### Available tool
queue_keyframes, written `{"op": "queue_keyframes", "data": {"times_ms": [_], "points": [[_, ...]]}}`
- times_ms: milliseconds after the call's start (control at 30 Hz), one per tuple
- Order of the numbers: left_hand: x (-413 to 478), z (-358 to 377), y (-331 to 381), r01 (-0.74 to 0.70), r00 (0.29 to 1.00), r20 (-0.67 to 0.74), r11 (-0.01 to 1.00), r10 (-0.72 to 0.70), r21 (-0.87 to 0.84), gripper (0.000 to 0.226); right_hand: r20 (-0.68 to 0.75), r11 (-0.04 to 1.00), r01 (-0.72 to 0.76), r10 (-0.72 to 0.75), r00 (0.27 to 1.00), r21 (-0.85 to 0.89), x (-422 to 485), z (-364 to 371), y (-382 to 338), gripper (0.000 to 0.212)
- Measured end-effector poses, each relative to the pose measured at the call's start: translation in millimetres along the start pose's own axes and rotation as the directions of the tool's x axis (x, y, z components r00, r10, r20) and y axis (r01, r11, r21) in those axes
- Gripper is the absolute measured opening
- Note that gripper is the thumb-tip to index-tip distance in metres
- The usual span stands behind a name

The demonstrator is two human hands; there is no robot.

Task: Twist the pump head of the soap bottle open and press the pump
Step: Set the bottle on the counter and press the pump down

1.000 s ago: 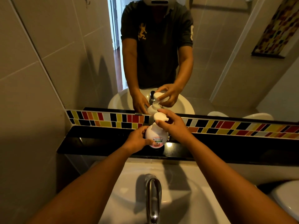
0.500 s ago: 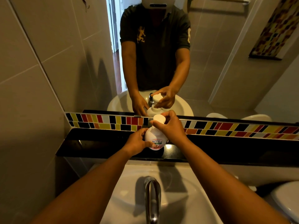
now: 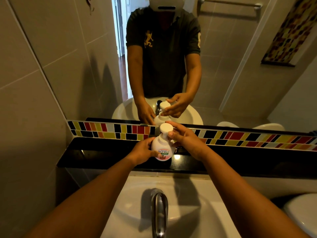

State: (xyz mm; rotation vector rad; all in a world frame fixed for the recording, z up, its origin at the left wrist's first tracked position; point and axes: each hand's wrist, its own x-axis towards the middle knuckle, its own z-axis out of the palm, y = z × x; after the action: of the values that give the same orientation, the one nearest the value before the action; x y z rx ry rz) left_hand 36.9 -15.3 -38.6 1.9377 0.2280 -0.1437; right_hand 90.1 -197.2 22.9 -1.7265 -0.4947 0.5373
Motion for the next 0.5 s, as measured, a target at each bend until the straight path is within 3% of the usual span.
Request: {"op": "queue_keyframes", "data": {"times_ms": [200,500], "points": [[-1.4,1.4,0.3,-0.002,1.0,-0.018,0.999,0.001,-0.04,0.063,-0.072,0.999,0.028,-0.025,0.997,0.041,3.4,7.7,4.5,0.04],[-1.6,2.0,-1.3,0.0,1.0,-0.025,0.999,-0.001,-0.042,0.065,-0.119,0.998,0.021,-0.015,0.993,0.054,7.8,11.4,8.3,0.048]]}}
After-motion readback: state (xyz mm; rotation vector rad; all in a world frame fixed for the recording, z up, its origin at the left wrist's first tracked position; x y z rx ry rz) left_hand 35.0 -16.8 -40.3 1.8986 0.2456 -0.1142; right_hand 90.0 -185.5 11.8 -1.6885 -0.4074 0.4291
